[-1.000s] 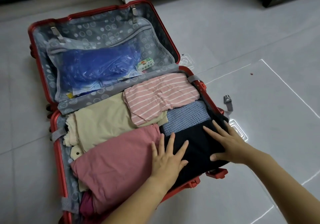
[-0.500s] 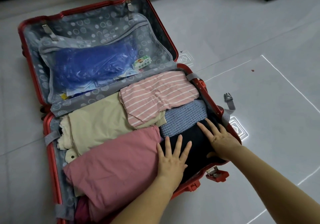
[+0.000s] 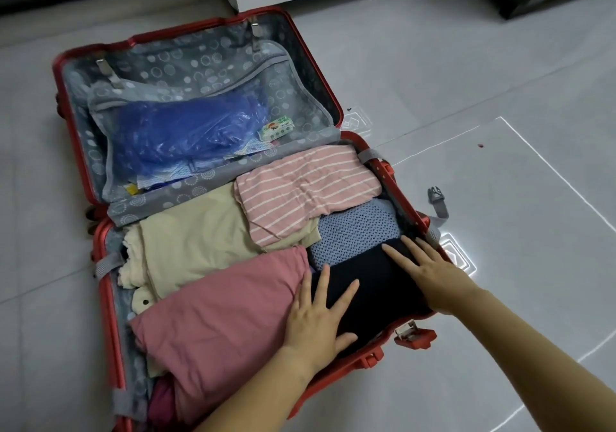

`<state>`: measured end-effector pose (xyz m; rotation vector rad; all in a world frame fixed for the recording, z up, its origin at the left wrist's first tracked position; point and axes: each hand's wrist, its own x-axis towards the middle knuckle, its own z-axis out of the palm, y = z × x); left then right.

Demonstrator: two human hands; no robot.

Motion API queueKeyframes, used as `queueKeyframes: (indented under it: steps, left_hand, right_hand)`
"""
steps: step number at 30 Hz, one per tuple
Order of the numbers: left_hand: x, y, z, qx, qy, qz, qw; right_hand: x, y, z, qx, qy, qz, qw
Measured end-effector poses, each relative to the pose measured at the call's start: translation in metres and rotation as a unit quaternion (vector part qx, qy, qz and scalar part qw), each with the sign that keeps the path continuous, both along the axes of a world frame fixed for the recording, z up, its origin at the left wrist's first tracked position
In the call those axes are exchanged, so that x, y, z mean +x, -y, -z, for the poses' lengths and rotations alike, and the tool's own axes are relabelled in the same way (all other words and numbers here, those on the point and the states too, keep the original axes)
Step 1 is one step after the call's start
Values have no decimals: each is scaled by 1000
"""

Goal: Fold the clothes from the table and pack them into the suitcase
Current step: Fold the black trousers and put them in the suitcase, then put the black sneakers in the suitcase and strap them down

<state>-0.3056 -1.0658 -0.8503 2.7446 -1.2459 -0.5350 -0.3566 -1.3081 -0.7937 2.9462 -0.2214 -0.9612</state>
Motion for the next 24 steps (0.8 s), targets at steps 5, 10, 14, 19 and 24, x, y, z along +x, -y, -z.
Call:
queueKeyframes:
  steps: [5,10,14,19,24]
  left_hand:
    - [-4,14,9,41,-3,2,999]
    - [8,8,-11,51,-75,47,995]
    - [43,-25,-55,-23,-159,27,987]
    - [105,-86,-132,-111,-138,-109,978]
    - [162,-125,-268,-240,-151,-273,919]
  right_hand:
    - [13,-13,21,-59,17,10,998]
    - [14,-20,19,-110,19,8,994]
    - [37,-45,-19,-125,-38,35,991]
    - [86,-112,-101,61,8,17,998]
    - [143,-183,-224,291,178,49,939]
